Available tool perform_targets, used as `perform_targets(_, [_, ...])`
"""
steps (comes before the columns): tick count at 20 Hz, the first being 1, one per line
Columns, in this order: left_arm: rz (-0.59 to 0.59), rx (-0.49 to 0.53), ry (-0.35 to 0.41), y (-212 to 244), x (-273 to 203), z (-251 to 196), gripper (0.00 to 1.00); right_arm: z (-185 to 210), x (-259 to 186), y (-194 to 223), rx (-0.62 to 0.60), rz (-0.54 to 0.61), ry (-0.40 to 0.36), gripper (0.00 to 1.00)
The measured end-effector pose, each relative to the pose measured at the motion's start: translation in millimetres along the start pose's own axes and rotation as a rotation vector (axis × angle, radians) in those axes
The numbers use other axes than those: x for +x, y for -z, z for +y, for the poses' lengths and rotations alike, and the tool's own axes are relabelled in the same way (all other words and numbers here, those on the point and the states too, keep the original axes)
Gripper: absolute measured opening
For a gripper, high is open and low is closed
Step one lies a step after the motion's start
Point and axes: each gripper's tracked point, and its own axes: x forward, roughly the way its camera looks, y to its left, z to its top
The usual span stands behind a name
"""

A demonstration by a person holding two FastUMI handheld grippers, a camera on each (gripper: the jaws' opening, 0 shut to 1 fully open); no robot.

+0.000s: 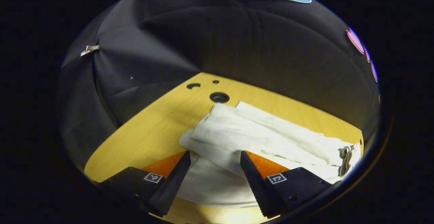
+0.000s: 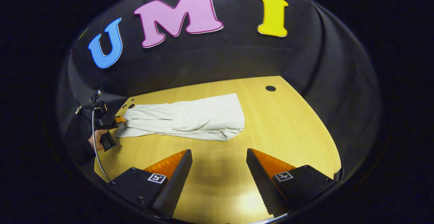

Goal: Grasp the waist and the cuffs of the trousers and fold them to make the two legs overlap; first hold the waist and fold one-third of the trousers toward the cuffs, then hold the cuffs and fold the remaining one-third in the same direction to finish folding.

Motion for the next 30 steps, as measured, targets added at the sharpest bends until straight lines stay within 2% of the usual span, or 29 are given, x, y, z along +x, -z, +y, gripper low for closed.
perform_targets(3, [-0.001, 0.105, -0.031, 0.4, 2.9, 0.3, 0.96, -13.4, -17.4, 27.0, -0.062, 0.054, 0.016, 0.99])
perform_targets(4, [-0.007, 0.149, -0.015, -1.9, 2.4, -3.3, 0.99, -15.4, -22.8, 30.7, -0.074, 0.06, 0.023, 0.99])
perform_targets(8, [0.004, 0.189, 0.042, -2.6, 10.6, -16.5, 0.89, 14.5, -37.7, 59.8, 0.033, 0.082, -0.005, 0.99])
perform_targets(11, [0.001, 0.209, 0.07, -1.7, 10.0, -29.8, 0.7, 35.2, -48.2, 90.7, 0.03, 0.132, -0.029, 0.99])
perform_targets(12, [0.001, 0.218, 0.083, -1.3, 10.4, -33.5, 0.5, 37.0, -52.0, 95.0, 0.016, 0.138, -0.031, 0.99])
perform_targets(13, [-0.002, 0.228, 0.092, -1.6, 10.5, -36.7, 0.47, 36.2, -57.7, 96.5, 0.0, 0.132, -0.025, 0.99])
perform_targets(14, [-0.002, 0.239, 0.099, -0.7, 10.2, -39.6, 0.28, 34.3, -61.4, 95.1, -0.011, 0.122, -0.016, 0.99])
perform_targets(15, [0.001, 0.257, 0.099, -0.7, 9.1, -41.0, 0.25, 32.8, -65.8, 93.1, -0.018, 0.112, -0.01, 0.99])
perform_targets(16, [0.007, 0.274, 0.098, 0.1, 7.5, -42.1, 0.15, 30.6, -70.2, 90.0, -0.019, 0.099, -0.005, 0.99])
perform_targets(17, [0.015, 0.283, 0.099, 0.2, 7.0, -42.9, 0.16, 28.0, -74.1, 86.5, -0.021, 0.086, 0.002, 0.99])
perform_targets(18, [0.022, 0.278, 0.1, 1.9, 6.5, -43.4, 0.07, 24.5, -76.5, 82.8, -0.024, 0.074, 0.007, 0.99])
perform_targets(21, [0.028, 0.217, 0.068, 4.3, 0.9, -41.4, 0.06, 12.1, -81.5, 76.7, -0.013, 0.055, 0.016, 0.99])
perform_targets(24, [-0.019, 0.154, 0.066, -12.7, -19.5, -48.4, 0.06, 1.9, -81.8, 72.4, 0.043, 0.043, 0.009, 0.99])
perform_targets(25, [-0.041, 0.151, 0.073, -19.9, -28.9, -52.3, 0.02, -2.7, -80.9, 71.6, 0.05, 0.042, 0.006, 0.99])
perform_targets(26, [-0.056, 0.156, 0.078, -26.9, -39.1, -57.5, 0.05, -7.7, -80.4, 70.3, 0.052, 0.036, 0.0, 0.99])
perform_targets(29, [-0.092, 0.16, 0.085, -42.6, -72.3, -81.1, 0.05, -25.2, -73.8, 61.6, 0.051, 0.019, -0.036, 0.99])
perform_targets(30, [-0.105, 0.151, 0.083, -48.0, -82.8, -90.1, 0.02, -31.1, -71.7, 57.1, 0.05, 0.012, -0.054, 0.99])
